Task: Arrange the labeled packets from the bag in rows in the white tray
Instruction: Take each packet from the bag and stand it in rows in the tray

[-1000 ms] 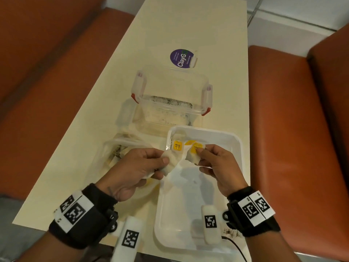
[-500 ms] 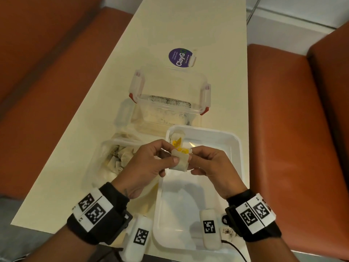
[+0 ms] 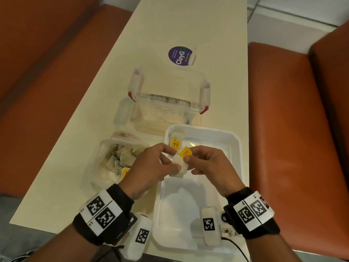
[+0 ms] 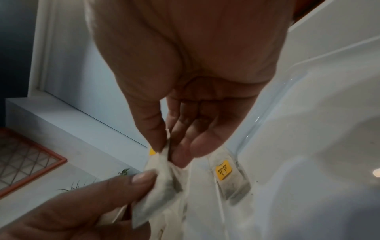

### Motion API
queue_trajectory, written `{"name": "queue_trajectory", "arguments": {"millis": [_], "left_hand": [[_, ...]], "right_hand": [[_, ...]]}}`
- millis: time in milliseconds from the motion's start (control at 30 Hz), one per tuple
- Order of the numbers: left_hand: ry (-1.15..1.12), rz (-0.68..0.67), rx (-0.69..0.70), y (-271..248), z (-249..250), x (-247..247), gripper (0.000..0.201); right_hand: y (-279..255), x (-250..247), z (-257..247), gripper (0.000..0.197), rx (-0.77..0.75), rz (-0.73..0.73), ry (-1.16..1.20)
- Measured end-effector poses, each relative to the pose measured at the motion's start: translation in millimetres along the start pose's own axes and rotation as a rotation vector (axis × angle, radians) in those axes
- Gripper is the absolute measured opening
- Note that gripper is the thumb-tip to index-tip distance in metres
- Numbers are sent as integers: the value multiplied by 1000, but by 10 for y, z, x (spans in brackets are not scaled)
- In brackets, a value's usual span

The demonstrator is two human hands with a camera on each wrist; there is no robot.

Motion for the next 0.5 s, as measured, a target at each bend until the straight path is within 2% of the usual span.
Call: {"name": "queue_trajectory", "arguments": {"millis": [100,167,333,500], "left_hand": [[99,-25,-37,-48,-21,-40,57],[112,-33,-54,-95,-31,-72,64],[49,-10,-80,-200,-36,-188,57],[-68,51,-93,-257,-73,-292,45]], "right_hand": [[112,-17,47,13,33,-29,-21],[213,-21,94,17,83,-66,-43],[529,-16,255,29,202,-83,-139],[686,-40,274,21,152,25,-282]]}}
Point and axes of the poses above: each hand's wrist, its own y-axis towards the middle knuckle, its own x-axis out of the palm, z = x × y, the point moved 2 cm from there along y, towards the middle knuckle, and after that the axes turned 13 degrees about -z, right-handed, at the moved point
